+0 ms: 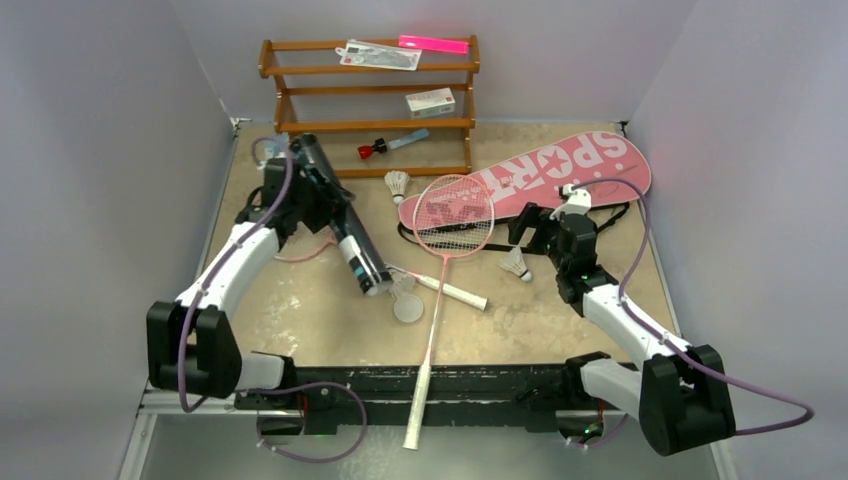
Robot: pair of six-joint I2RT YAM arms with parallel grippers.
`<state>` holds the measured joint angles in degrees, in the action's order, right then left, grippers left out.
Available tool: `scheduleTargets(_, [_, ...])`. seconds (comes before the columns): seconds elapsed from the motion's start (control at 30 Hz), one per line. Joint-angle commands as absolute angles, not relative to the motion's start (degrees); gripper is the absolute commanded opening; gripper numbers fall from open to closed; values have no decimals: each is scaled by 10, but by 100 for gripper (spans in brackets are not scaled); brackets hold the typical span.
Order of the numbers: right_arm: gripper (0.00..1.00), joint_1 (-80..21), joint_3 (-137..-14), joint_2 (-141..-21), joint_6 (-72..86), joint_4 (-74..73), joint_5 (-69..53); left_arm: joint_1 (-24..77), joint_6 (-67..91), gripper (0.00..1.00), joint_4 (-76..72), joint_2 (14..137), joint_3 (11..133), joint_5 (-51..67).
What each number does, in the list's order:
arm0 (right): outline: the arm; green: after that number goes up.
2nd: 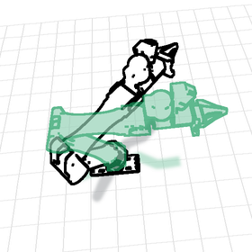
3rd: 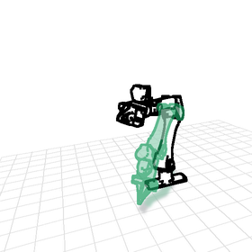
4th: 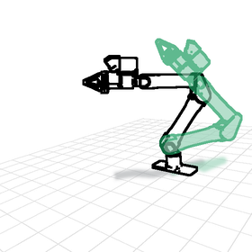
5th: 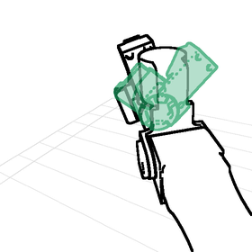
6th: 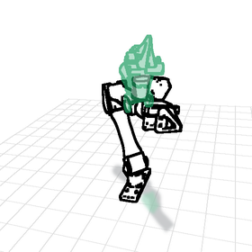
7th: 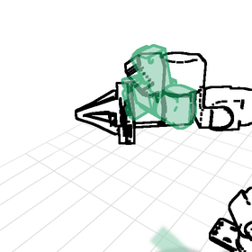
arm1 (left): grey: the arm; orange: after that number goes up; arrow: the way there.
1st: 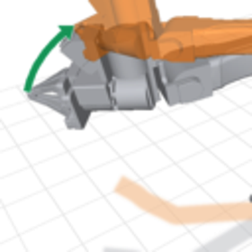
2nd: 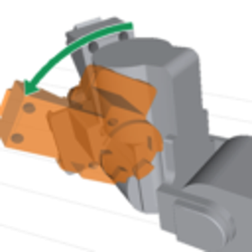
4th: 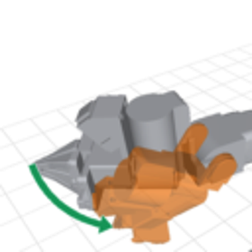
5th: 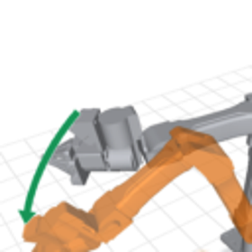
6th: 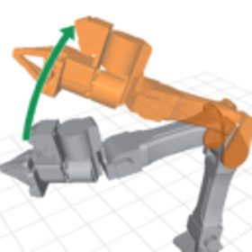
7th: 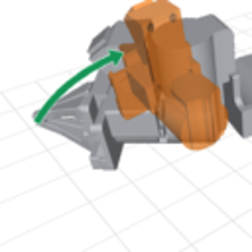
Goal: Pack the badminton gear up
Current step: Adjust the shuttle tube at the center of the board.
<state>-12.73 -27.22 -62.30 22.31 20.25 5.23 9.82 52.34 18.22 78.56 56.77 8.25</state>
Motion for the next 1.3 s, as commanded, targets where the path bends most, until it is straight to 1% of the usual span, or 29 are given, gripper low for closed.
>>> scheduleTargets(0.0, [98, -128, -274, -616, 205, 267, -26, 36, 667, 44, 261, 733, 546, 64])
scheduleTargets(0.13, [99, -129, -275, -619, 206, 272, -35, 30, 740, 45, 337, 684, 523, -13])
scheduleTargets(0.27, [99, -130, -277, -625, 208, 269, -35, 30, 755, 46, 378, 625, 481, -42])
scheduleTargets(0.4, [98, -131, -277, -623, 211, 269, -38, 29, 778, 49, 438, 573, 433, -72])
scheduleTargets(0.53, [98, -130, -274, -618, 212, 271, -40, 30, 804, 52, 435, 522, 355, -77])
scheduleTargets(0.73, [98, -131, -270, -617, 212, 273, -35, 30, 823, 64, 421, 508, 294, -90])
scheduleTargets(0.87, [98, -131, -269, -616, 212, 274, -35, 29, 800, 86, 397, 534, 293, -81])
scheduleTargets(0.93, [98, -131, -270, -616, 212, 272, -32, 29, 787, 91, 398, 555, 304, -78])
scheduleTargets(1.0, [98, -131, -269, -613, 211, 271, -30, 29, 774, 93, 399, 573, 315, -73])
scheduleTargets(1.1, [98, -131, -267, -611, 210, 272, -27, 30, 769, 93, 405, 583, 321, -60])
scheduleTargets(1.27, [98, -131, -270, -616, 210, 272, -29, 30, 781, 93, 422, 561, 329, -39])
